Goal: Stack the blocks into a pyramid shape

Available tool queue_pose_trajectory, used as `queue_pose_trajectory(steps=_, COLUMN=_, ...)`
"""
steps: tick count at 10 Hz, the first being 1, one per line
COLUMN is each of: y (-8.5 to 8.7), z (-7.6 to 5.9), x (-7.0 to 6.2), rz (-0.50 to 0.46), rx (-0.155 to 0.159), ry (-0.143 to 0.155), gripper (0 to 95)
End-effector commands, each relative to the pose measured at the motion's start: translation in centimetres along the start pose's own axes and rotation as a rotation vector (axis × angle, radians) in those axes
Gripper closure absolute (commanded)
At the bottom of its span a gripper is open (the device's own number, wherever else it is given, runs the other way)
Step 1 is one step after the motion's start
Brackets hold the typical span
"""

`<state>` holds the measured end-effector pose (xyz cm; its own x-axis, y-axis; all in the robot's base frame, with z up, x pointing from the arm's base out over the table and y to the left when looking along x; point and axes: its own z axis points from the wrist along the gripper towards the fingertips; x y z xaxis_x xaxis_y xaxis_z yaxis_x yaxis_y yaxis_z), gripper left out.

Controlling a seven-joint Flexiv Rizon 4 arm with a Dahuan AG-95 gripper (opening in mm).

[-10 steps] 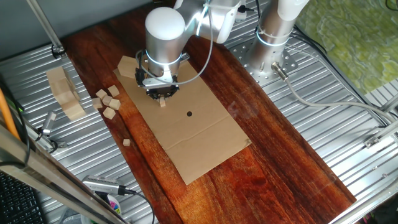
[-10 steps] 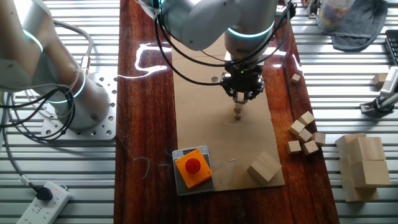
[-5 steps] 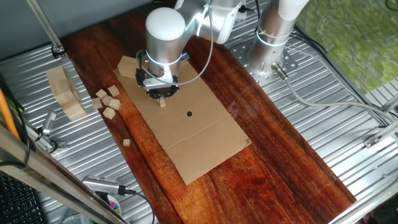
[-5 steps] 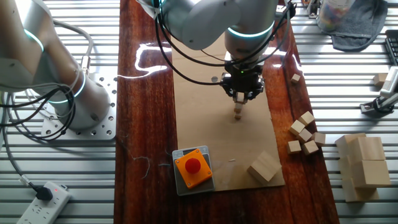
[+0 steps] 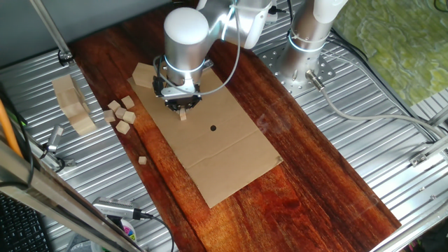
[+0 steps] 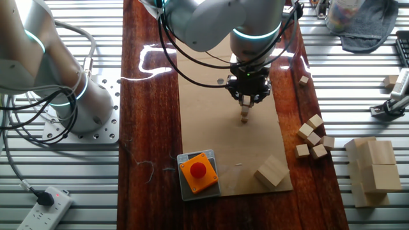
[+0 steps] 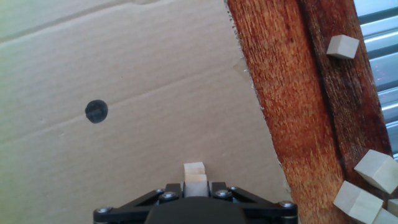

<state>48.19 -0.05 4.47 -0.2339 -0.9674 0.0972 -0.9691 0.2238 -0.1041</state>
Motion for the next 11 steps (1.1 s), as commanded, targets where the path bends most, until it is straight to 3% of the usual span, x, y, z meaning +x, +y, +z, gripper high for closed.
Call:
queue_pose_trajectory(steps=1, y=-0.06, z=0.01, x=0.01, rz=-0.005, rx=0.007, ry=-0.002, gripper=95.0)
queue_pose_trajectory(steps=6, y=-0.13, z=0.23, x=0.08, rz=-0.015, rx=0.017, ry=-0.008, gripper=95.0)
queue_pose_trajectory(steps=7, y=-0.14, z=0.24, x=0.08, rz=-0.015, rx=0.020, ry=-0.008, gripper=76.0)
queue_pose_trajectory(steps=11, y=-0.14, z=0.25, x=0.08, rz=-0.022, rx=0.032, ry=-0.009, gripper=76.0)
